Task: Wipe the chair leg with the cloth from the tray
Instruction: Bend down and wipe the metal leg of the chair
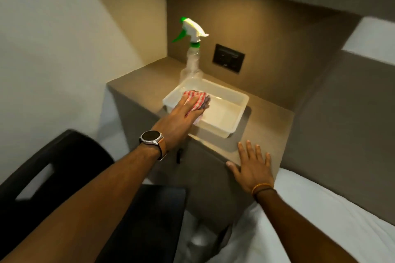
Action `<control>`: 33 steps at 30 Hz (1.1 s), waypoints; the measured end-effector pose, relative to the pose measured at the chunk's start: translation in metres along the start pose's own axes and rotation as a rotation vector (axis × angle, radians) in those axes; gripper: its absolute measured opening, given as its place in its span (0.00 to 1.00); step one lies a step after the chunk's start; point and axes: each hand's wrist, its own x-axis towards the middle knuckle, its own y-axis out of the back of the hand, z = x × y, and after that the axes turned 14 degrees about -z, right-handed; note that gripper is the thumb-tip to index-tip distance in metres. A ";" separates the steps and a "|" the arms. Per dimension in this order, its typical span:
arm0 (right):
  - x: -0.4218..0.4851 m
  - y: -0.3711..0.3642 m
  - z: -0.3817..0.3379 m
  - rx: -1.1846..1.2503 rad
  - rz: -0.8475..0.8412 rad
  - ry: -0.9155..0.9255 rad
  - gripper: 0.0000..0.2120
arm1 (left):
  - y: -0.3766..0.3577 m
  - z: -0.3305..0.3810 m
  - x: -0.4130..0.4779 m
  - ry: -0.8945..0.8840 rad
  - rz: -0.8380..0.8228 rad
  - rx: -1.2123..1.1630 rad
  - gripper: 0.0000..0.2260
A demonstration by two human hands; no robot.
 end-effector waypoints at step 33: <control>-0.041 -0.470 -0.243 -0.306 -0.341 0.999 0.35 | -0.575 0.206 -0.406 1.289 0.981 -1.829 0.26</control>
